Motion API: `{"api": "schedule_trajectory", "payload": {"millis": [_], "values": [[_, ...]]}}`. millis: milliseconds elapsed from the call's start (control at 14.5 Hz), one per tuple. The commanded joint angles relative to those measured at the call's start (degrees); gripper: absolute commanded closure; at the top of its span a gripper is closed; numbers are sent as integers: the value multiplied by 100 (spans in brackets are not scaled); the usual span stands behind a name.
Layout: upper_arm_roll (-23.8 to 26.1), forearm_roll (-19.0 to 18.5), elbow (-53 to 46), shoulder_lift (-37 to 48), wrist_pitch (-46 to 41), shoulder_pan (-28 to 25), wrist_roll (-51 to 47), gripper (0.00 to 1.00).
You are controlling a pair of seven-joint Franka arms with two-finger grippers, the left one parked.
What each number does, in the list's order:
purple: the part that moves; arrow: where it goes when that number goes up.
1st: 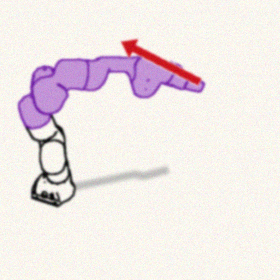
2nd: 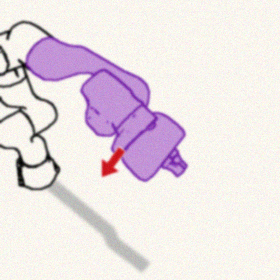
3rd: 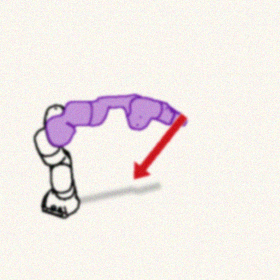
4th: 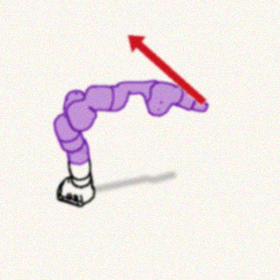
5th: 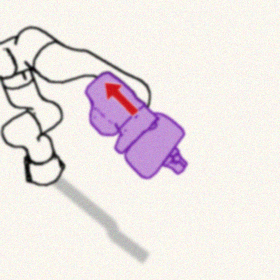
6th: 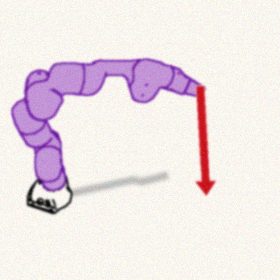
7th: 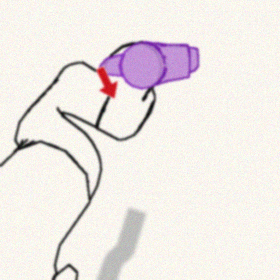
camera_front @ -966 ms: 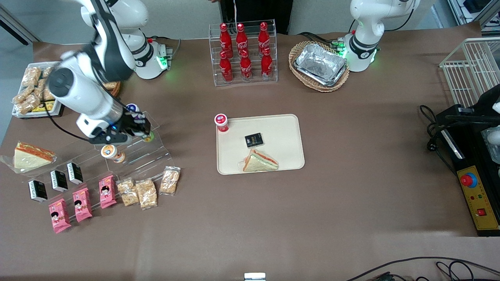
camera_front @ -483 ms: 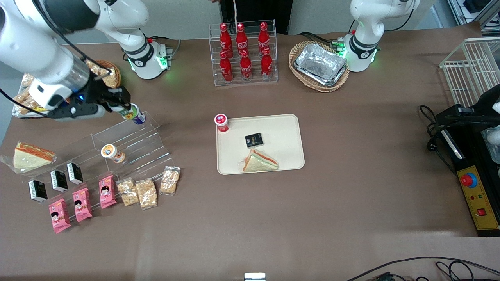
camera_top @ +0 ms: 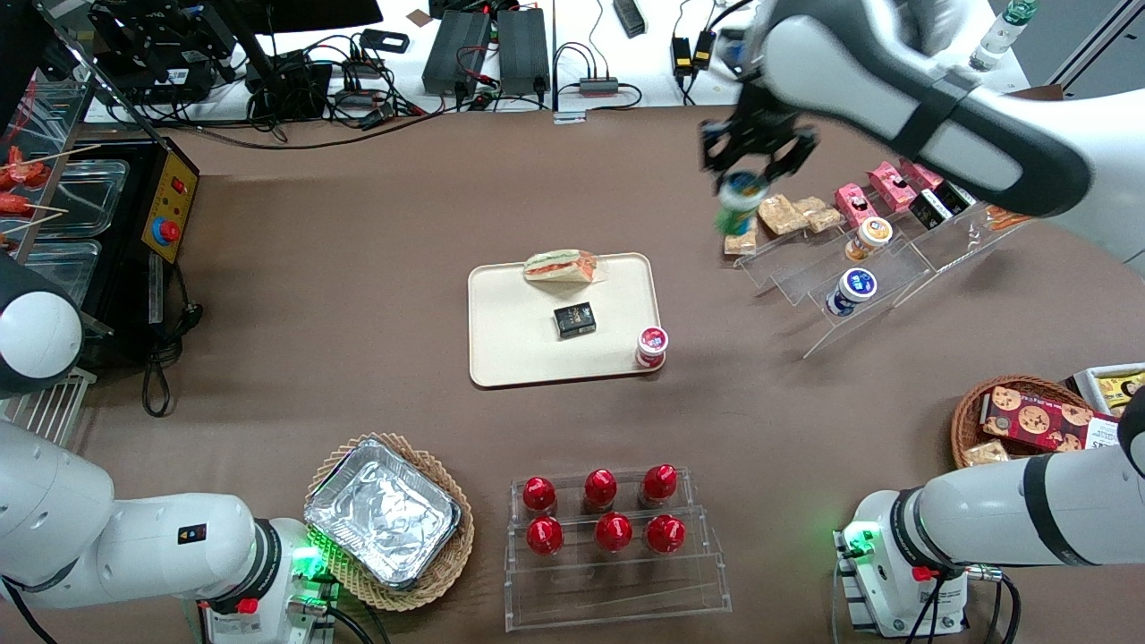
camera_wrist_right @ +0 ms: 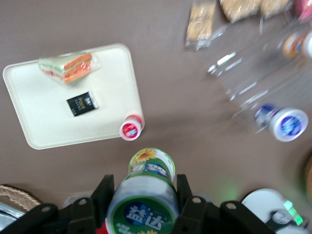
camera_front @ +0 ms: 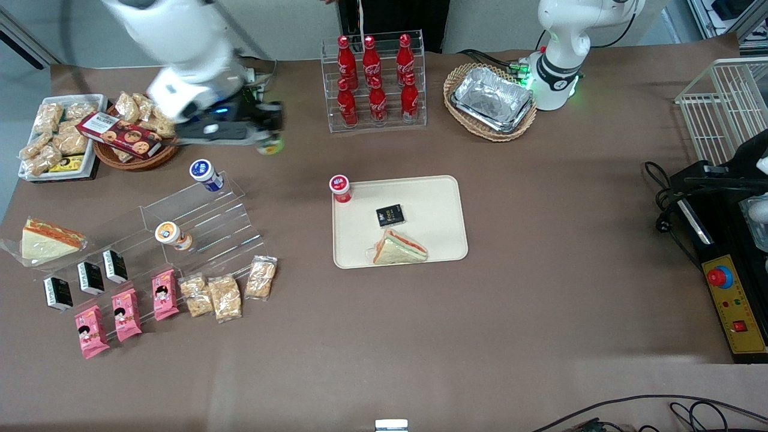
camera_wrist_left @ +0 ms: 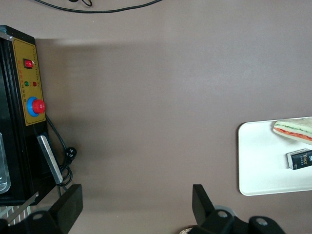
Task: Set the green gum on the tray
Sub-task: 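Lift the gum bottle off the rack and carry it toward the tray, then lower the gum bottle onto the tray beside the red-capped bottle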
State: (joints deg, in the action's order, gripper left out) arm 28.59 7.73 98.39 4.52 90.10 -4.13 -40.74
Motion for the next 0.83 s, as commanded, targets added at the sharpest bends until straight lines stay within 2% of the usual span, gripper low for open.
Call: {"api": "schedule_trajectory", "payload": {"millis": [0,138,345,414,759], "values": [[208,-52,-303,-793,514,-508,-1592,100],[226,-183,-128,-1119,1094,-851,-1823,100],[217,-885,101,-1716,1893,-1264,-2104,100],[217,-1148,215,-1935,2245,-1300,-2148,100],[208,-1948,559,-2709,3372,-1450,-2175,100]]}}
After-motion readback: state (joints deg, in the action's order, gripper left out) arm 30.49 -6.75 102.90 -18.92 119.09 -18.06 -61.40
